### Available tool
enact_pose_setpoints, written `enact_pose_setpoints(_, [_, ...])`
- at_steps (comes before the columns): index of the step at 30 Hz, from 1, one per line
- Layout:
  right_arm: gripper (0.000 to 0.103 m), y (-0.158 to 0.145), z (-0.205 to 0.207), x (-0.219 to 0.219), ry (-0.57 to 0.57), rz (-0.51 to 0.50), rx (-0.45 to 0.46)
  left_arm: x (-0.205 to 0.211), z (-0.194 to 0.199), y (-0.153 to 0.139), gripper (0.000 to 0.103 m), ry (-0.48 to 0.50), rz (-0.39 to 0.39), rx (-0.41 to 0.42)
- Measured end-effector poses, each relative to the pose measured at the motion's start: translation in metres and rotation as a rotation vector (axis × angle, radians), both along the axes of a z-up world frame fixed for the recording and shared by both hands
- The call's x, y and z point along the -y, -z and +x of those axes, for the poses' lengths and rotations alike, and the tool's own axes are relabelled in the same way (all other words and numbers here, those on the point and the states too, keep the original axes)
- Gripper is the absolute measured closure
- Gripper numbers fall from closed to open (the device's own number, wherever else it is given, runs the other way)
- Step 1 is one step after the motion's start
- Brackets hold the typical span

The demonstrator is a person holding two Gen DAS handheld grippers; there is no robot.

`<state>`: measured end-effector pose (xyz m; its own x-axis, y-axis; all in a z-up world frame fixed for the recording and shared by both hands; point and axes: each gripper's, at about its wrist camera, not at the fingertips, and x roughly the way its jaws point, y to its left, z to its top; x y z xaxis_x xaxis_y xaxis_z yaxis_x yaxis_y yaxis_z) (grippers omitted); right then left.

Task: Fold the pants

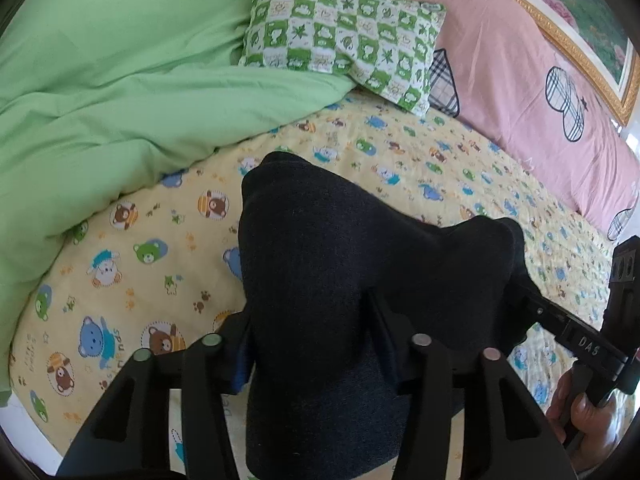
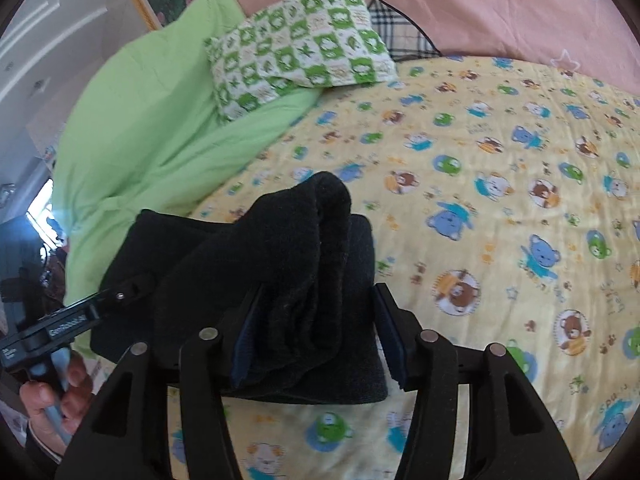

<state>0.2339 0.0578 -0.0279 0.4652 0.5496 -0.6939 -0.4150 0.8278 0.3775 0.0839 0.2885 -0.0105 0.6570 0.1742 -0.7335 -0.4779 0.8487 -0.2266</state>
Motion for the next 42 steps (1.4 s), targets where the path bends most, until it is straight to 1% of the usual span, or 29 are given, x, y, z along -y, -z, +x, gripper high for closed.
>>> enact_pose_setpoints(3, [0.038,0.006,0.003,0.007,0.010,-0.005,-0.013,0.001,0.000,0.009,0.045,-0.006,0.001,-0.009])
enact_pose_setpoints(5, [0.036,0.009,0.005,0.009,0.013,-0.003,-0.012,0.000,-0.003,0.012,0.041,-0.013,-0.005,-0.002])
enact_pose_setpoints(9, [0.029,0.016,0.007,0.012,0.024,0.001,0.001,-0.004,-0.005,0.012,0.039,-0.010,-0.019,0.003])
enact_pose_setpoints(12, [0.029,0.017,0.008,0.015,0.027,0.023,-0.015,-0.003,-0.008,0.008,0.039,-0.012,-0.006,-0.006])
enact_pose_setpoints(15, [0.029,0.011,0.006,0.014,0.031,0.014,-0.012,0.004,-0.013,0.002,0.038,-0.017,0.035,-0.020])
enact_pose_setpoints(17, [0.029,0.005,0.003,0.012,0.035,-0.017,0.003,0.008,-0.017,-0.001,0.035,-0.022,0.066,-0.036])
enact_pose_setpoints(19, [0.029,0.001,0.001,0.013,0.050,-0.036,0.006,0.014,-0.021,-0.004,0.034,-0.019,0.099,-0.050])
enact_pose_setpoints(22, [0.027,-0.005,-0.002,0.015,0.055,-0.040,0.001,0.023,-0.026,-0.007,0.031,-0.005,0.138,-0.070])
enact_pose_setpoints(24, [0.027,-0.010,-0.007,0.014,0.041,-0.014,0.000,0.028,-0.029,-0.009,0.029,0.003,0.155,-0.074])
enact_pose_setpoints(25, [0.027,-0.013,-0.010,0.014,0.020,0.022,-0.005,0.029,-0.030,-0.010,0.028,0.005,0.156,-0.076])
enact_pose_setpoints(27, [0.024,-0.017,-0.015,0.010,-0.009,0.047,-0.011,0.032,-0.033,-0.012,0.028,0.012,0.150,-0.073])
enact_pose_setpoints(33, [0.018,-0.031,-0.039,-0.009,-0.105,0.020,0.045,0.042,-0.042,-0.019,0.023,0.024,0.176,-0.064])
enact_pose_setpoints(38, [0.012,-0.037,-0.058,-0.014,-0.149,0.007,0.099,0.049,-0.050,-0.023,0.022,0.029,0.199,-0.059])
enact_pose_setpoints(40, [0.009,-0.037,-0.062,-0.014,-0.162,0.016,0.099,0.052,-0.052,-0.023,0.022,0.030,0.202,-0.059])
enact_pose_setpoints(42, [0.008,-0.036,-0.065,-0.016,-0.170,0.008,0.093,0.053,-0.054,-0.022,0.022,0.026,0.205,-0.064])
